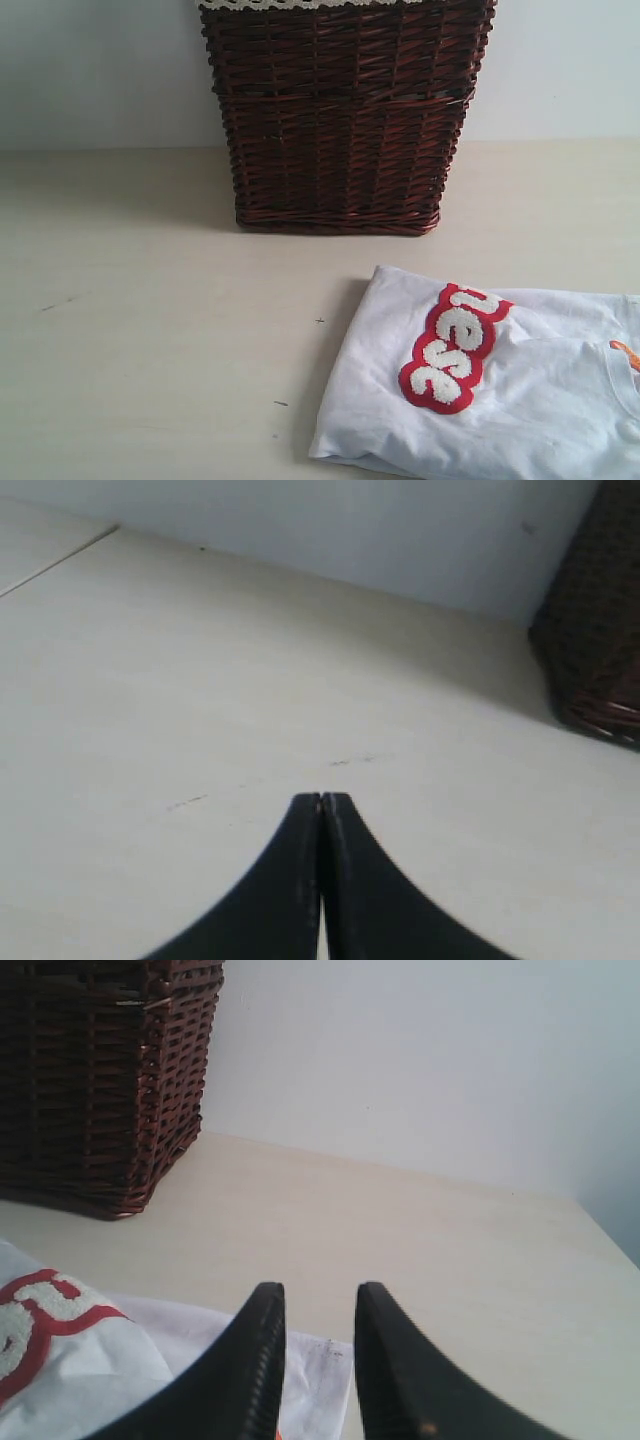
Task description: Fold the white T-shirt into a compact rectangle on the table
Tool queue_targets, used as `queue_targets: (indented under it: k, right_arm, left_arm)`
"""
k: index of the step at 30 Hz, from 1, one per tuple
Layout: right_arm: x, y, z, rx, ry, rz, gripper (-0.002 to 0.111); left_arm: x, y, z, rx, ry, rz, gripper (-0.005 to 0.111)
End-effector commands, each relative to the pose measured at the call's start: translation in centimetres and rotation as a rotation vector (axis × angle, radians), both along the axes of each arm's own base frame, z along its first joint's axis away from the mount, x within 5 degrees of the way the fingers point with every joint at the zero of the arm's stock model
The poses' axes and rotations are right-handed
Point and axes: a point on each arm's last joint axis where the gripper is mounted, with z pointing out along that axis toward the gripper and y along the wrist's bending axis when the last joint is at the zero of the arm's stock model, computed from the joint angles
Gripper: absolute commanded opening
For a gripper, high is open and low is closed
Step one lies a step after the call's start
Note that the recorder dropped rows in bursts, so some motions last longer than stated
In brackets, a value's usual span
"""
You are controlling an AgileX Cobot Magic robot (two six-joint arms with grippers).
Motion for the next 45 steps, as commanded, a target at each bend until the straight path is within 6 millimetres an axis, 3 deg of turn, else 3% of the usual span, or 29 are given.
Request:
queue_targets:
  k: [1, 8, 11, 13, 14, 16, 18, 19, 24, 26, 28, 31, 34, 35, 37, 41, 45]
  right_arm:
    - [0.0, -0.1, 0.0, 0.001, -0.007, -0.008, 0.025]
    - [0.0, -0.1, 0.0, -0.009, -0.005, -0.009, 0.025]
    - [0.2, -0.1, -0.1, 0.185, 0.010, -0.043, 0.025]
    - [1.0, -0.5, 1.3, -0.055, 0.027, -0.034, 0.025]
    - [2.3, -0.6, 3.5, -0.202, 0.036, -0.013, 0.025]
    - [3.9, -0.2, 7.3, -0.299, -0.002, 0.053, 0.025]
    - [6.2, 0.2, 9.5, -0.224, -0.040, 0.071, 0.025]
    - [9.1, 0.4, 11.0, -0.098, -0.025, 0.063, 0.025]
    - [17.0, -0.1, 13.7, 0.228, 0.360, -0.120, 0.025]
    - [20.4, 0.1, 14.1, 0.251, 0.348, -0.114, 0.025]
    - [23.2, 0.2, 13.3, 0.169, 0.388, -0.088, 0.023]
    - [24.7, 0.6, 10.7, -0.170, 0.585, 0.094, 0.013]
    - [23.2, 1.8, 7.7, -0.439, 0.876, 0.520, 0.000]
    - [21.8, 2.2, 6.5, -0.513, 0.980, 0.794, 0.000]
    - [21.0, 2.8, 5.4, -0.453, 0.987, 0.976, 0.000]
    - [22.2, 3.4, 4.1, -0.309, 0.925, 0.896, 0.000]
    - [23.3, 2.6, 2.0, -0.266, 1.032, 0.756, 0.007]
  left_arm:
    - [0.0, 0.0, 0.2, -0.016, -0.020, 0.004, 0.000]
    - [0.0, 0.0, 0.2, -0.016, -0.020, 0.004, 0.000]
    - [0.0, 0.0, 0.2, -0.016, -0.020, 0.004, 0.000]
    - [0.0, 0.0, 0.2, -0.016, -0.020, 0.004, 0.000]
    - [0.0, 0.0, 0.2, -0.016, -0.020, 0.004, 0.000]
    - [0.0, 0.0, 0.2, -0.016, -0.020, 0.004, 0.000]
    - [0.0, 0.0, 0.2, -0.016, -0.020, 0.004, 0.000]
    - [0.0, 0.0, 0.2, -0.016, -0.020, 0.004, 0.000]
    - [0.0, 0.0, 0.2, -0.016, -0.020, 0.004, 0.000]
    - [0.0, 0.0, 0.2, -0.016, -0.020, 0.004, 0.000]
    - [0.0, 0.0, 0.2, -0.016, -0.020, 0.004, 0.000]
    - [0.0, 0.0, 0.2, -0.016, -0.020, 0.004, 0.000]
    - [0.0, 0.0, 0.2, -0.016, -0.020, 0.004, 0.000]
    - [0.0, 0.0, 0.2, -0.016, -0.020, 0.004, 0.000]
    - [0.0, 0.0, 0.2, -0.016, -0.020, 0.004, 0.000]
    - [0.0, 0.0, 0.2, -0.016, -0.020, 0.004, 0.000]
    - [0.0, 0.0, 0.2, -0.016, -0.020, 0.004, 0.000]
